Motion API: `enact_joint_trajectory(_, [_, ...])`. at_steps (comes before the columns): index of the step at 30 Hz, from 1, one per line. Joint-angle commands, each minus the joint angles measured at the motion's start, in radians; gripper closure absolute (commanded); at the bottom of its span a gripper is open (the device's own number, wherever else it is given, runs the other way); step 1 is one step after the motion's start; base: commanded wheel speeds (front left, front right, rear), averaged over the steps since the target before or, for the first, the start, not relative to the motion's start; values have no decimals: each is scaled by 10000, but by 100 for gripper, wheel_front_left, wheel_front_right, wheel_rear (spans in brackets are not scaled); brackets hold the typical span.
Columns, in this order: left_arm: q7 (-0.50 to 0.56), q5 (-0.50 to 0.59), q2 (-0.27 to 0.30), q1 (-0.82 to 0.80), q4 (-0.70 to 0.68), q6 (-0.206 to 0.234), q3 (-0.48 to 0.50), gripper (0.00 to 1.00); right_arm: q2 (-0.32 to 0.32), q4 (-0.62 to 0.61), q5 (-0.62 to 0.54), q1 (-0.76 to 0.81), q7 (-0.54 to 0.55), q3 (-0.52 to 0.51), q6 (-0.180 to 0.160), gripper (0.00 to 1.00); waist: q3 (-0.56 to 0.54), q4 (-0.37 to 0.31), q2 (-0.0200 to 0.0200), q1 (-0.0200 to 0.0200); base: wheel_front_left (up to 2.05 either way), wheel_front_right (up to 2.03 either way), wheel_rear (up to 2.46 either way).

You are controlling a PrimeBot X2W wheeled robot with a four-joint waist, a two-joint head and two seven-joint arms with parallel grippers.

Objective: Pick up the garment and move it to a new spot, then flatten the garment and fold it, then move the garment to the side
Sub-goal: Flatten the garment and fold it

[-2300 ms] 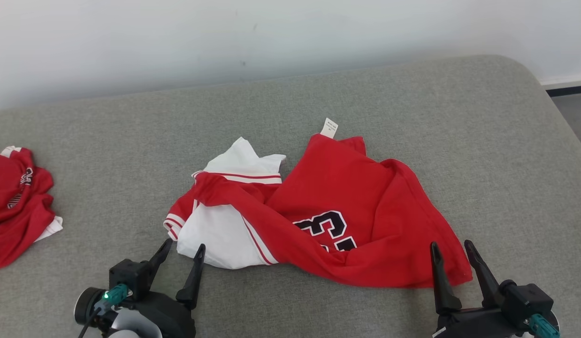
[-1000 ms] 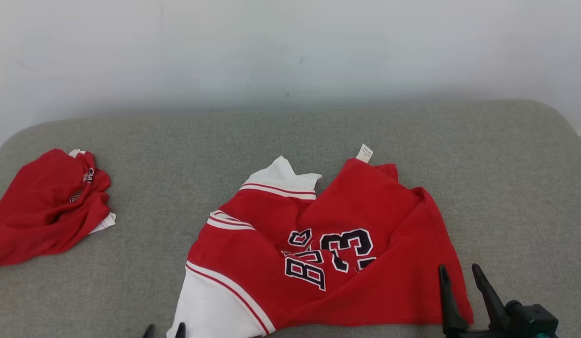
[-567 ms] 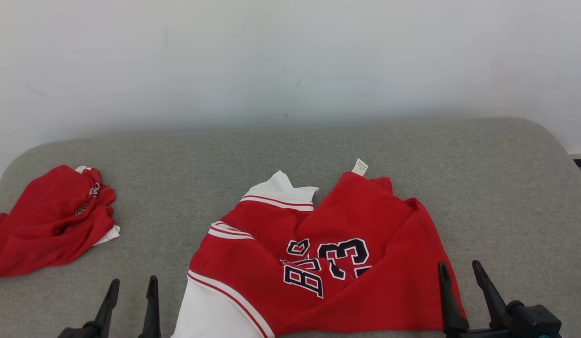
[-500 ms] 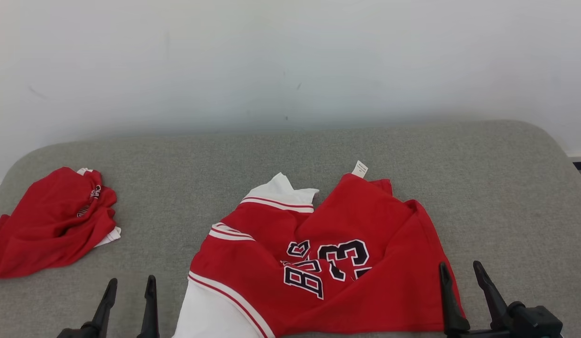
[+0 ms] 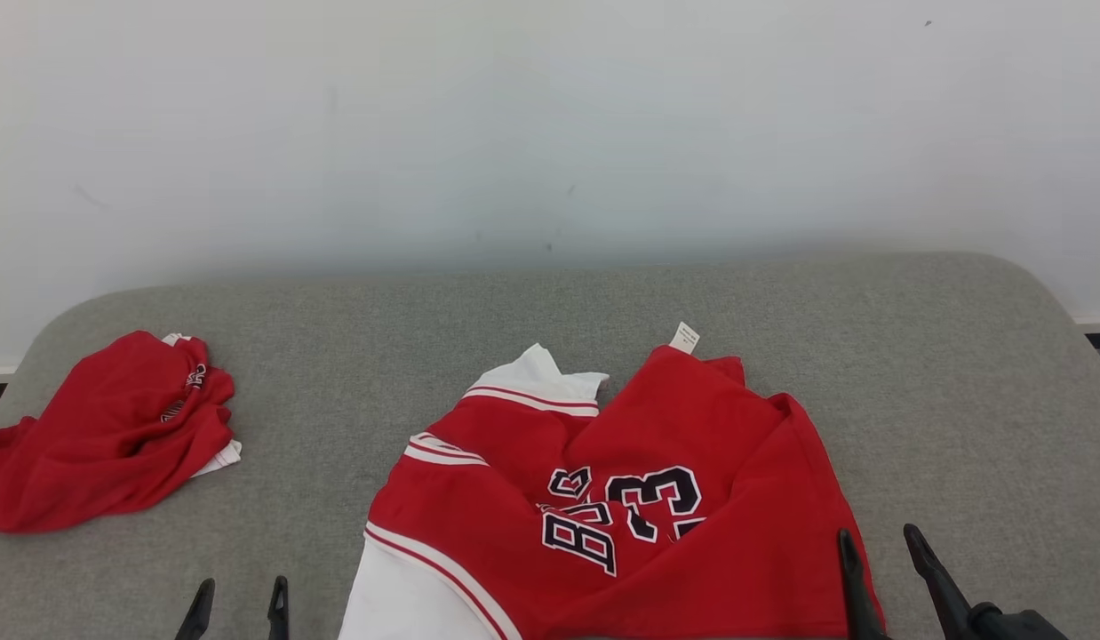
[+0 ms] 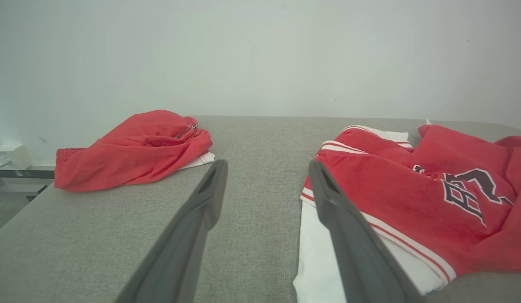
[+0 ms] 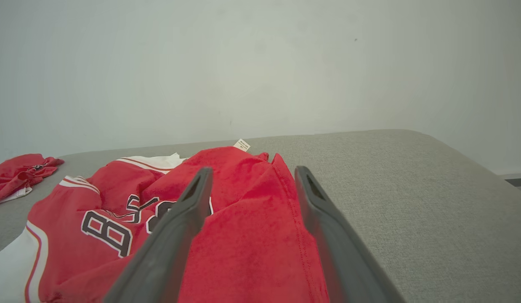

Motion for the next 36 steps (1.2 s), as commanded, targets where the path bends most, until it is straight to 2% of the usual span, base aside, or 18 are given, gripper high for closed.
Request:
enact_joint_trajectory(1, [-10, 83, -7, 162, 31, -56, 75, 0, -49, -91, -90, 168, 67, -22, 11, 0, -10, 13, 1, 1, 0, 0, 0])
enact_joint_trajectory(17, [-9, 35, -291, 44, 327, -350, 215, 0, 18, -172, -145, 327, 355, 71, 11, 0, 51, 99, 1, 1, 0, 0, 0])
enact_joint_trajectory(27, [-9, -45, -278, -518, 2240, -748, -718, 0, -544, 1691, -65, -371, 326, -126, 11, 0, 450, 24, 1, 1, 0, 0, 0])
enact_joint_trajectory(36, [-9, -317, -228, -1232, 3741, -824, -1250, 0, -653, 3567, 44, -1081, 174, -66, 11, 0, 826, -31, 1, 1, 0, 0, 0])
